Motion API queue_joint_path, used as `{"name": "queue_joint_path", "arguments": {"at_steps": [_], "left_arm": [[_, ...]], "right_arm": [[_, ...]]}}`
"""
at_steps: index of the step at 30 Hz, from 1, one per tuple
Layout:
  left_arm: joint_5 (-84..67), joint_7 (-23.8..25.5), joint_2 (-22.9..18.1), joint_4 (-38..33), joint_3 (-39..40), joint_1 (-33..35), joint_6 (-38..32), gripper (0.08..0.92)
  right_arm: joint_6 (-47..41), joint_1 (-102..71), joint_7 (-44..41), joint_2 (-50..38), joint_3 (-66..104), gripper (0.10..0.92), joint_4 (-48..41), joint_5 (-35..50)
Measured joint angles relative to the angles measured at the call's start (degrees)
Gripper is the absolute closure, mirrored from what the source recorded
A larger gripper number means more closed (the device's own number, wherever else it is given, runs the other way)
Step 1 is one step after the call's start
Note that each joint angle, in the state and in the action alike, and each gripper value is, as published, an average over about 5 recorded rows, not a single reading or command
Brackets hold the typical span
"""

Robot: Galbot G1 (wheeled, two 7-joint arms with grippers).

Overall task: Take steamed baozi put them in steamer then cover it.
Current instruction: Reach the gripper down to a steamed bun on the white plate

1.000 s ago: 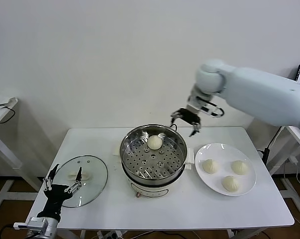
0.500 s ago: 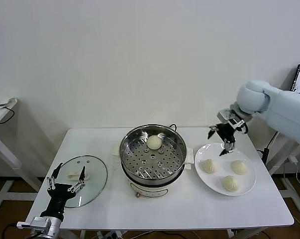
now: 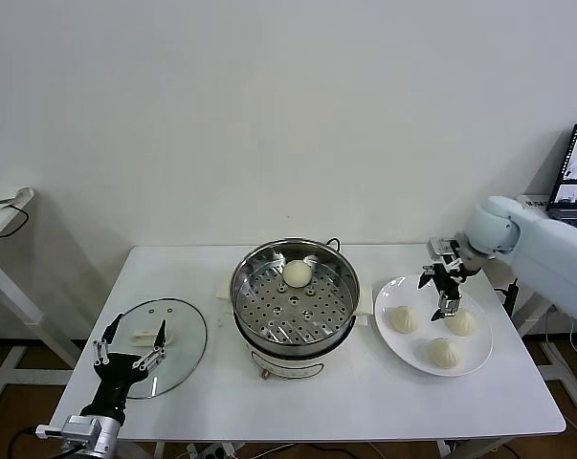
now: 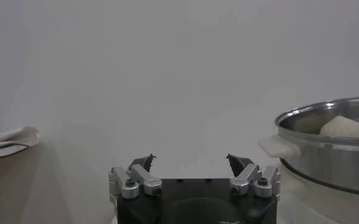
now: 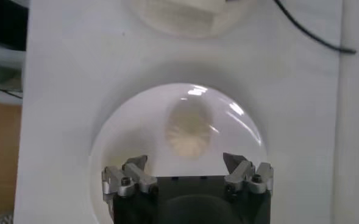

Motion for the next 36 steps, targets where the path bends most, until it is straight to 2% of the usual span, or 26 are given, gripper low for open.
{"name": "queue_joint_path", "arguments": {"at_steps": [16,36], "left_arm": [[0.05,0.06,0.01,1.53,0.07,-0.54,-0.03,0.177],[0.25,0.17,-0.1,1.86,0.11,-0.43,-0.2,0.177]], "right_arm": [[-0.15,-8.88,3.62,5.65,7.55,0.203,-6.66,-3.27],[1.08,-12.13,4.64,9.22,11.14,0.203,-10.34,-6.52]]}}
